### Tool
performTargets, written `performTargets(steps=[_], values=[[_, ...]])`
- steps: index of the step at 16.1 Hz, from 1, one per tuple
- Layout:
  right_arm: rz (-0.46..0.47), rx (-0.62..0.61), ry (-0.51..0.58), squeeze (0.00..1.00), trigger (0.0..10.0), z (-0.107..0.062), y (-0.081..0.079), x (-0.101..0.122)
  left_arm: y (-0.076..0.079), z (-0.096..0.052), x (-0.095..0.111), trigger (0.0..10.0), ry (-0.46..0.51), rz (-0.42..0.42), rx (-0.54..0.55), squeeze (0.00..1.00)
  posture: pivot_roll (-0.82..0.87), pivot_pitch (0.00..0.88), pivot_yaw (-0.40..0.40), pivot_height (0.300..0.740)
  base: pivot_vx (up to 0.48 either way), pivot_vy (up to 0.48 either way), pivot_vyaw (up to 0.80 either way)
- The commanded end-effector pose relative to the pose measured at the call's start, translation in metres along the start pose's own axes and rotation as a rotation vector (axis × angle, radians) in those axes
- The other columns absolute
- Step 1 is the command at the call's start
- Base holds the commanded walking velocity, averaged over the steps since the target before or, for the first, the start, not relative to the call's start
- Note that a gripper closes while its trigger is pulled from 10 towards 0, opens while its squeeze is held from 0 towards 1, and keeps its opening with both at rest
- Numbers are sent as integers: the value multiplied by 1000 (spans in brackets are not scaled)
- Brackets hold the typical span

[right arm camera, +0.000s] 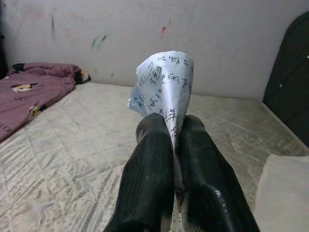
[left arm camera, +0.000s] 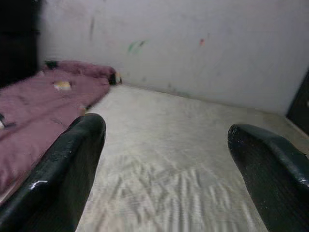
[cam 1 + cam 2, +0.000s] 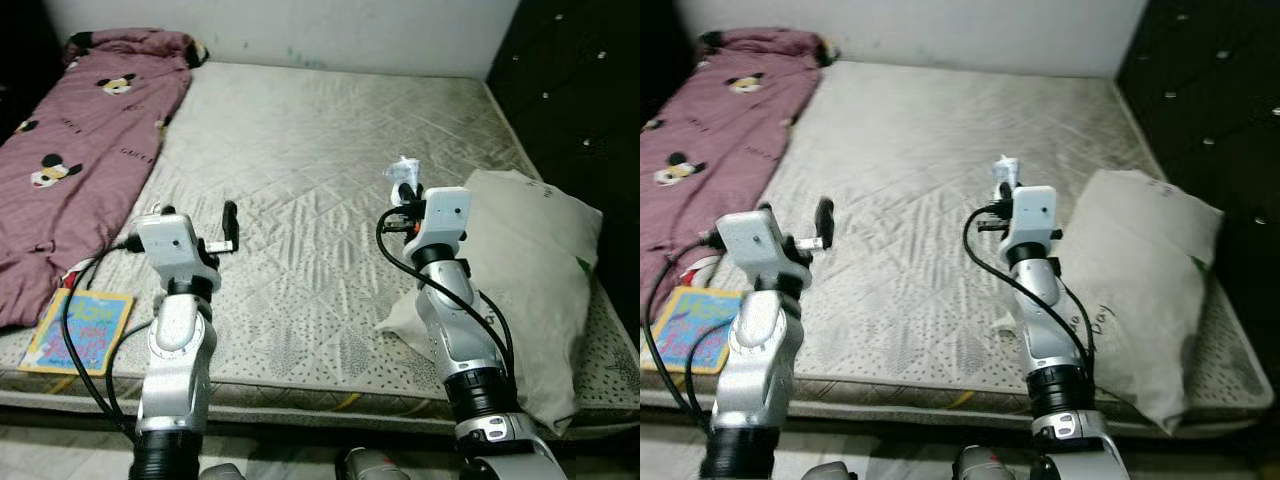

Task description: Clean up the room

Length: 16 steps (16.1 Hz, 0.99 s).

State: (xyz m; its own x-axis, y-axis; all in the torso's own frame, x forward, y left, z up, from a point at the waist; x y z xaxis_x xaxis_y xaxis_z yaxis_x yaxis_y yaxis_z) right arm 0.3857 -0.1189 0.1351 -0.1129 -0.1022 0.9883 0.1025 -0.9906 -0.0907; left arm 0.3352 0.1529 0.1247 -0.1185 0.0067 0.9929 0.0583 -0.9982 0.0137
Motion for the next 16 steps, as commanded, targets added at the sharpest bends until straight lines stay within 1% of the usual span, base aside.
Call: performTargets(steps=[1,2,4,6,8,12,16], values=[[4,25,-18,0,10000,-5,-4,-4,-1,-7,-11,10000,-40,-3,0,0,12,0,-29,740,0,0,0],[5,25,-25,0,10000,-7,-3,-6,-2,-9,-13,10000,-48,-3,1,0,12,0,-32,740,0,0,0],[6,12,-55,0,10000,-11,3,-15,-6,-12,-18,10000,-68,-11,18,0,14,0,-35,740,0,268,0],[4,4,-65,0,10000,-12,6,-18,-7,-14,-20,10000,-76,-11,19,0,15,0,-34,740,0,270,-800],[8,1,-63,0,10000,-12,7,-16,-3,-16,-20,10000,-80,-13,8,0,15,2,-32,740,0,272,-562],[9,-1,-69,0,10000,-14,8,-18,0,-19,-20,10000,-87,-14,0,0,13,21,-32,740,0,273,0],[11,11,-87,0,10000,-18,5,-23,0,-20,-21,10000,-93,-16,-3,0,12,29,-31,740,0,296,0]])
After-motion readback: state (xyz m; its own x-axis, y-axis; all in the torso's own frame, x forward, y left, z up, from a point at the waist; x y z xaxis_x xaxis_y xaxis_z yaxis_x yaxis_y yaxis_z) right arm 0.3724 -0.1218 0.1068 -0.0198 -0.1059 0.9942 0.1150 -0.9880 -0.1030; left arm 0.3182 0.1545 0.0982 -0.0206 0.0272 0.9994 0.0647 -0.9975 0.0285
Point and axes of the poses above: a point about 5 cm out from each wrist's last joint towards the gripper, its own z axis pointing out of the wrist towards the gripper, its own x axis along the axis of the wrist's last joint, y = z × x, the point moved 6 cm from there along z, pointing out of the wrist towards the gripper, and after that the axes turned 6 degrees about z, right-handed, at the moved point
